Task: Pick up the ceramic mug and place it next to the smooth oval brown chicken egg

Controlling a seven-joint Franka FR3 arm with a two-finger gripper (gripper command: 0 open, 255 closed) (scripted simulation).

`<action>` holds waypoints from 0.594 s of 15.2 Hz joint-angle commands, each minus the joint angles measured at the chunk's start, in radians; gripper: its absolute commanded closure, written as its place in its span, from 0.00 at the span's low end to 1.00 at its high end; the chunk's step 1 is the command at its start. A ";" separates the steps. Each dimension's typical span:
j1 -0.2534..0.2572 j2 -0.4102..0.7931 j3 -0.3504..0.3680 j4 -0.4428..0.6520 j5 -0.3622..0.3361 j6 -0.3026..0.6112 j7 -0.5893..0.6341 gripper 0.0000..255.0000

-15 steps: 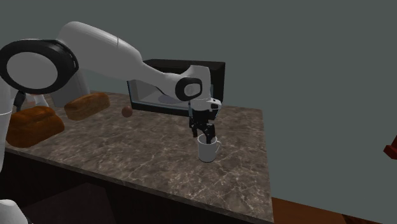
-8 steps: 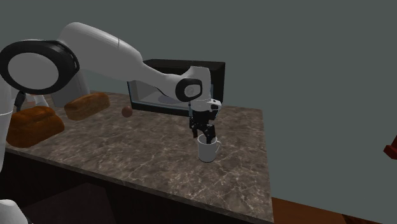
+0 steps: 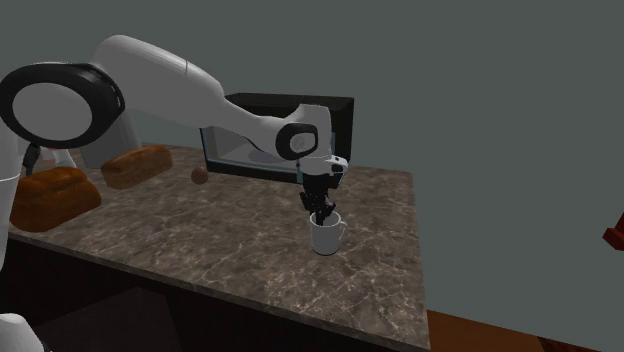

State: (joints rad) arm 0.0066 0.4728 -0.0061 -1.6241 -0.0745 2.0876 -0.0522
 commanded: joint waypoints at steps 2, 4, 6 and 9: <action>0.000 0.000 0.000 0.000 0.000 0.000 0.000 1.00; 0.000 -0.011 0.000 0.011 0.001 -0.022 -0.002 1.00; 0.000 -0.021 0.000 0.024 0.001 -0.044 -0.003 1.00; 0.000 -0.034 0.001 0.045 0.002 -0.078 -0.005 1.00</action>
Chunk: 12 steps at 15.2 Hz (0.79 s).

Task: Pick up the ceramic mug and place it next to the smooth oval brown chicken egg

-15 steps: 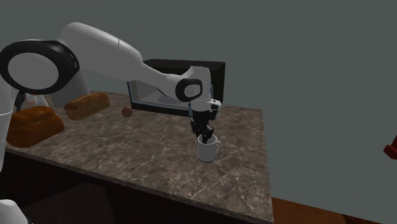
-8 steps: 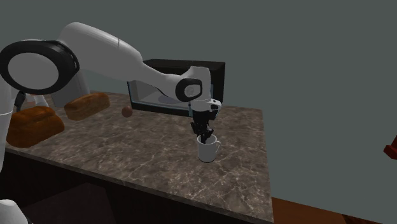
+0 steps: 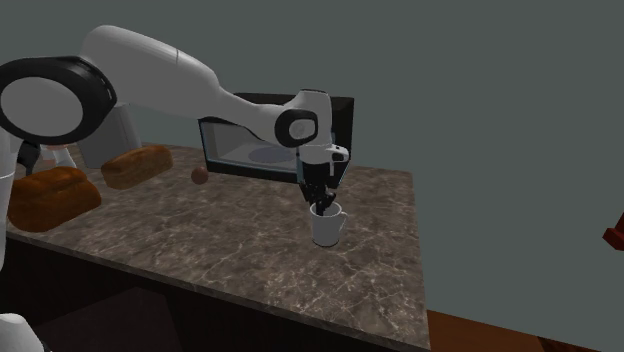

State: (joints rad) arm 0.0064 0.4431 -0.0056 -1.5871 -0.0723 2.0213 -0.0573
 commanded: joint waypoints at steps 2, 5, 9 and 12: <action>0.000 -0.012 0.000 0.023 0.001 -0.035 -0.002 1.00; 0.001 -0.023 0.001 0.048 0.002 -0.071 -0.004 1.00; 0.001 -0.034 0.001 0.085 0.003 -0.119 -0.007 1.00; 0.001 -0.040 0.001 0.116 0.004 -0.156 -0.010 1.00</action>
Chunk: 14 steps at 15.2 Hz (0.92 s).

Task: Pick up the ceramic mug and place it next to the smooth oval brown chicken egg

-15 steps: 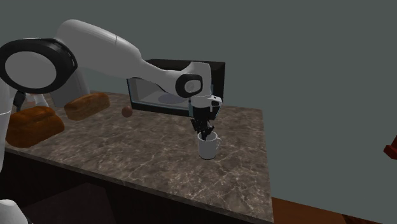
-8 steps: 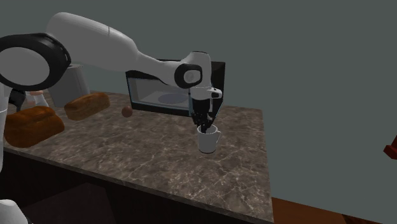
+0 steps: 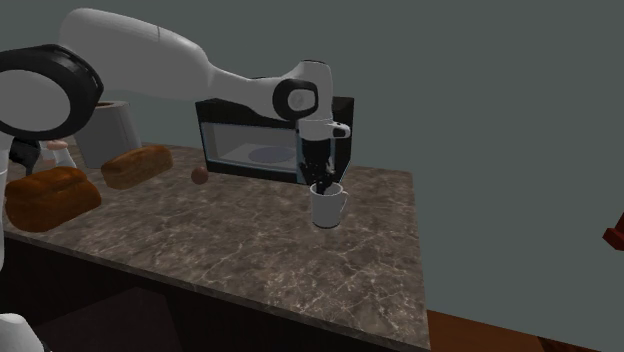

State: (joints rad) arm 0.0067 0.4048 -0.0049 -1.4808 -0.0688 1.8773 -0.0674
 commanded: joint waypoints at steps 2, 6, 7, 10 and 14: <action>0.001 -0.005 0.000 0.032 0.001 -0.038 -0.001 1.00; 0.001 -0.008 0.000 0.081 0.001 -0.090 -0.004 1.00; 0.001 -0.009 0.000 0.094 0.002 -0.103 -0.005 1.00; 0.002 -0.007 0.000 0.136 0.002 -0.144 -0.008 1.00; 0.002 -0.002 0.000 0.195 0.003 -0.197 -0.011 1.00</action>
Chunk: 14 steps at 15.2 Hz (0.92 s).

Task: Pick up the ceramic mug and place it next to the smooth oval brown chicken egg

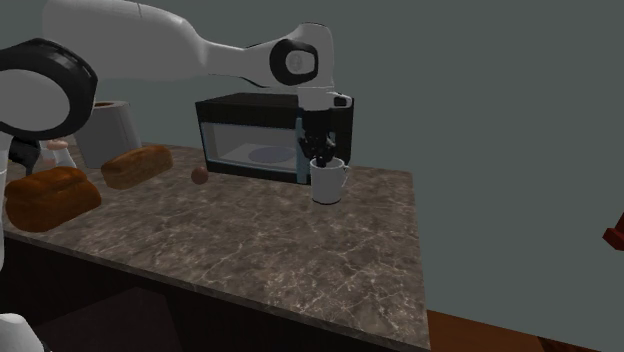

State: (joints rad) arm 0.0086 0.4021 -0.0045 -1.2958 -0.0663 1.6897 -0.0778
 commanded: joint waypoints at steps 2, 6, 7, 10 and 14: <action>0.026 -0.049 0.011 -0.064 -0.004 0.012 0.038 1.00; 0.077 -0.132 0.037 -0.182 -0.009 0.042 0.117 1.00; 0.089 -0.150 0.044 -0.207 -0.011 0.048 0.137 1.00; 0.126 -0.197 0.067 -0.272 -0.012 0.061 0.198 1.00; 0.175 -0.246 0.102 -0.336 -0.013 0.071 0.283 1.00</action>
State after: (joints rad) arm 0.1719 0.1699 0.0888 -1.6135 -0.0793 1.7572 0.1835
